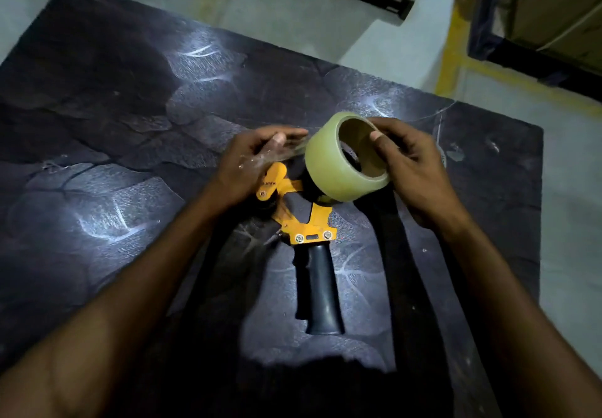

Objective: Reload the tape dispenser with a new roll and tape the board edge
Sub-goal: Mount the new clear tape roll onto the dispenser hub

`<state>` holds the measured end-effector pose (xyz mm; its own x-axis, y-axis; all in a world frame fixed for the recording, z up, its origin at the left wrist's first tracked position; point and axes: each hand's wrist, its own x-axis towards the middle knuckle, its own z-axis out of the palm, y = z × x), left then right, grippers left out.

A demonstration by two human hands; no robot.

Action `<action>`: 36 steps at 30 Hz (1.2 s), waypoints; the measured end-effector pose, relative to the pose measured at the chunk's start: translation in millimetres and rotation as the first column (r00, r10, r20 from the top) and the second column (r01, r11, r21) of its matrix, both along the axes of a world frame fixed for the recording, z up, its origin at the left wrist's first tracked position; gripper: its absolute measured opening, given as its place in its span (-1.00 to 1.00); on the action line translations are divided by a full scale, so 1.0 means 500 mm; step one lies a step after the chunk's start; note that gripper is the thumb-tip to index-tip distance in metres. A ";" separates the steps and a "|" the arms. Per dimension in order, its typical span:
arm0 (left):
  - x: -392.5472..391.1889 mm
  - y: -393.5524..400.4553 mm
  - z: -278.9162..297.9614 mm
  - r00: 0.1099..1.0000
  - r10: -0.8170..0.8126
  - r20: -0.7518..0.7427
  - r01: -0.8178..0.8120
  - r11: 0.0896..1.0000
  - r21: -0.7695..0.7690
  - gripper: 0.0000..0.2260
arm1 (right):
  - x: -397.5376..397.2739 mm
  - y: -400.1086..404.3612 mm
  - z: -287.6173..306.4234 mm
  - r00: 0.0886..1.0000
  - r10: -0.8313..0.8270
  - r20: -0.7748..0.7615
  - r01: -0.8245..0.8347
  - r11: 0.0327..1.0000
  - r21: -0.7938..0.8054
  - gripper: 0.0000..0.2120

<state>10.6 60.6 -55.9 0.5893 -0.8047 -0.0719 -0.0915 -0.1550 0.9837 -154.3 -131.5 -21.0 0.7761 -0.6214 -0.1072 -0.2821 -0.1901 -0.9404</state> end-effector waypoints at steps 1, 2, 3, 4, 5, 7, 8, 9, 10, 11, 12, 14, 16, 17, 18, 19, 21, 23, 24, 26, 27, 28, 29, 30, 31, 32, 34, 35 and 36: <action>0.013 -0.011 0.000 0.999 -0.043 0.012 0.043 0.999 0.001 -0.64 | 0.000 -0.005 0.001 1.000 0.003 0.005 -0.003 1.000 0.010 -0.78; 0.022 -0.024 0.005 0.996 -0.087 0.017 0.087 0.996 0.011 -0.65 | 0.001 -0.011 0.000 1.000 0.011 -0.003 -0.011 1.000 0.007 -0.78; 0.030 -0.034 0.008 0.992 -0.119 0.030 0.118 0.993 0.028 -0.66 | 0.003 -0.019 -0.001 1.000 0.023 -0.014 -0.023 1.000 -0.008 -0.77; 0.041 -0.044 0.008 0.988 -0.146 0.038 0.145 0.988 0.049 -0.68 | 0.005 -0.026 -0.001 0.999 0.038 -0.030 -0.039 0.999 -0.037 -0.76; 0.047 -0.053 0.014 0.986 -0.158 0.043 0.155 0.985 0.072 -0.69 | 0.007 -0.033 0.000 0.997 0.059 -0.046 -0.062 0.995 -0.072 -0.74; 0.057 -0.068 0.014 0.982 -0.178 0.063 0.172 0.981 0.091 -0.71 | 0.010 -0.042 0.005 0.991 0.105 -0.079 -0.115 0.984 -0.137 -0.73; 0.057 -0.072 0.021 0.977 -0.195 0.079 0.187 0.977 0.100 -0.73 | 0.010 -0.045 0.009 0.987 0.126 -0.100 -0.142 0.976 -0.166 -0.72; 0.058 -0.074 0.023 0.974 -0.204 0.097 0.193 0.975 0.111 -0.74 | 0.011 -0.046 0.013 0.982 0.147 -0.121 -0.168 0.966 -0.194 -0.72; 0.056 -0.072 0.022 0.971 -0.217 0.101 0.203 0.971 0.126 -0.74 | 0.011 -0.046 0.018 0.976 0.165 -0.144 -0.194 0.956 -0.221 -0.72; 0.055 -0.069 0.023 0.970 -0.226 0.085 0.213 0.967 0.139 -0.74 | 0.012 -0.045 0.020 0.970 0.181 -0.165 -0.218 0.945 -0.244 -0.72; 0.054 -0.065 0.020 0.971 -0.231 0.061 0.220 0.964 0.148 -0.74 | 0.014 -0.042 0.023 0.964 0.191 -0.186 -0.236 0.936 -0.261 -0.71; 0.054 -0.058 0.017 0.968 -0.247 0.039 0.238 0.960 0.148 -0.71 | 0.013 -0.033 0.026 0.959 0.182 -0.217 -0.239 0.931 -0.275 -0.67; 0.057 -0.055 0.017 0.963 -0.267 0.044 0.260 0.957 0.125 -0.67 | 0.008 -0.021 0.026 0.966 0.151 -0.212 -0.208 0.936 -0.284 -0.69; 0.058 -0.056 0.017 0.959 -0.278 0.047 0.271 0.955 0.117 -0.63 | 0.006 -0.013 0.026 0.971 0.126 -0.205 -0.184 0.937 -0.297 -0.72; 0.059 -0.057 0.017 0.955 -0.291 0.052 0.284 0.953 0.109 -0.59 | 0.003 -0.006 0.026 0.975 0.095 -0.199 -0.155 0.937 -0.313 -0.73; 0.060 -0.058 0.018 0.952 -0.301 0.059 0.294 0.950 0.109 -0.55 | 0.001 0.001 0.026 0.979 0.059 -0.195 -0.123 0.935 -0.333 -0.74; 0.059 -0.059 0.020 0.948 -0.313 0.061 0.306 0.946 0.109 -0.56 | -0.002 0.012 0.022 0.983 -0.001 -0.183 -0.066 0.931 -0.360 -0.73; 0.060 -0.060 0.018 0.950 -0.308 0.054 0.301 0.948 0.108 -0.66 | -0.004 0.018 0.015 0.984 -0.033 -0.174 -0.034 0.929 -0.368 -0.70; 0.060 -0.060 0.018 0.949 -0.308 0.062 0.300 0.947 0.114 -0.72 | -0.005 0.021 0.012 0.984 -0.038 -0.174 -0.029 0.930 -0.367 -0.70; 0.059 -0.061 0.016 0.949 -0.307 0.076 0.297 0.947 0.125 -0.83 | -0.009 0.027 0.010 0.984 -0.048 -0.172 -0.015 0.938 -0.347 -0.71; 0.059 -0.062 0.015 0.949 -0.307 0.072 0.297 0.947 0.125 -0.85 | -0.011 0.031 0.010 0.984 -0.056 -0.168 -0.002 0.944 -0.329 -0.72; 0.058 -0.063 0.015 0.949 -0.308 0.067 0.298 0.947 0.123 -0.87 | -0.012 0.035 0.011 0.985 -0.064 -0.159 0.011 0.950 -0.311 -0.73; 0.057 -0.064 0.015 0.949 -0.307 0.067 0.297 0.947 0.120 -0.87 | -0.013 0.040 0.009 0.986 -0.073 -0.151 0.024 0.953 -0.303 -0.72; 0.057 -0.065 0.012 0.951 -0.301 0.075 0.291 0.949 0.118 -0.86 | -0.014 0.045 0.005 0.985 -0.084 -0.149 0.036 0.953 -0.300 -0.71; 0.056 -0.066 0.010 0.951 -0.296 0.087 0.286 0.951 0.117 -0.85 | -0.013 0.050 0.000 0.983 -0.100 -0.153 0.052 0.956 -0.290 -0.70; 0.055 -0.067 0.007 0.950 -0.296 0.104 0.283 0.952 0.120 -0.84 | -0.013 0.056 -0.008 0.979 -0.123 -0.164 0.075 0.960 -0.270 -0.69; 0.049 -0.067 0.003 0.939 -0.310 0.145 0.293 0.947 0.128 -0.82 | -0.014 0.072 -0.023 0.965 -0.178 -0.194 0.134 0.966 -0.219 -0.69; 0.047 -0.066 0.002 0.933 -0.323 0.160 0.305 0.944 0.127 -0.81 | -0.015 0.080 -0.030 0.957 -0.206 -0.205 0.164 0.965 -0.204 -0.70; 0.043 -0.064 0.001 0.928 -0.333 0.167 0.316 0.941 0.122 -0.80 | -0.017 0.088 -0.034 0.949 -0.235 -0.209 0.192 0.960 -0.205 -0.71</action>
<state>32.2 28.6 -55.6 0.3066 -0.9493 -0.0697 -0.3287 -0.1743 0.9282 -163.0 -87.5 -38.0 0.5908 -0.7951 -0.1371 -0.5383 -0.2618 -0.8011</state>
